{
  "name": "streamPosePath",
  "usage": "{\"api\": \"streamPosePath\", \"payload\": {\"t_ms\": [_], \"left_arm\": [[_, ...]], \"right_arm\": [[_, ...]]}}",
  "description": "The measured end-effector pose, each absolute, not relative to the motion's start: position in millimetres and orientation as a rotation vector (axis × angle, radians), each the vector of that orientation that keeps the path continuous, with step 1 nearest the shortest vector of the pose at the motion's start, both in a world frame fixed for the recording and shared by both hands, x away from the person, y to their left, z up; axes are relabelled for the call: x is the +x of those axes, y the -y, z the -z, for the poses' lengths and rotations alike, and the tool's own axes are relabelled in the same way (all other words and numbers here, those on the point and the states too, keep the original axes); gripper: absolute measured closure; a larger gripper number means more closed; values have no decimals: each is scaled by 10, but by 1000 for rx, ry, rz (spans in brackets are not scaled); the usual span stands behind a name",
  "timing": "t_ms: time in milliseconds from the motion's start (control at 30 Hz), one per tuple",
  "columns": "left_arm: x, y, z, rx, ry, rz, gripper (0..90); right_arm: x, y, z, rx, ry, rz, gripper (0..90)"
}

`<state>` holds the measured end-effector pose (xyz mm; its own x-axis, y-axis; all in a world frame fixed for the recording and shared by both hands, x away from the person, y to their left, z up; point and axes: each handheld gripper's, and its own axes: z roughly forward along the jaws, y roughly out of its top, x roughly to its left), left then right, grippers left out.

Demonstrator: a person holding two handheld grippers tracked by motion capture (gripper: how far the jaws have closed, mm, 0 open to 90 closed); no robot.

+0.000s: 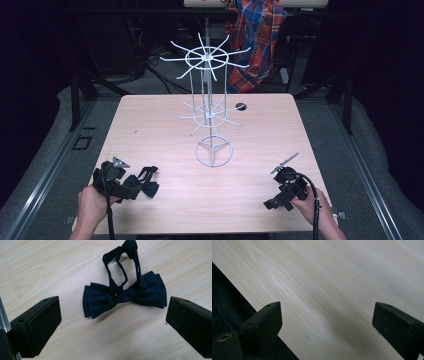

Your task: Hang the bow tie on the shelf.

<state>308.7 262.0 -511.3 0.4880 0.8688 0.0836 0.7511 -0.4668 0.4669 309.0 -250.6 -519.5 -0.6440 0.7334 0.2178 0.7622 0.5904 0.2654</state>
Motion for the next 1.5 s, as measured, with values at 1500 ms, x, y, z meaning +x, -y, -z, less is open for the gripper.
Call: {"api": "streamPosePath", "payload": {"t_ms": [1500], "left_arm": [[3332, -2414, 5281, 2416, -1364, -351, 12]], "right_arm": [[3094, 2425, 5255, -1207, 2741, 481, 89]]}}
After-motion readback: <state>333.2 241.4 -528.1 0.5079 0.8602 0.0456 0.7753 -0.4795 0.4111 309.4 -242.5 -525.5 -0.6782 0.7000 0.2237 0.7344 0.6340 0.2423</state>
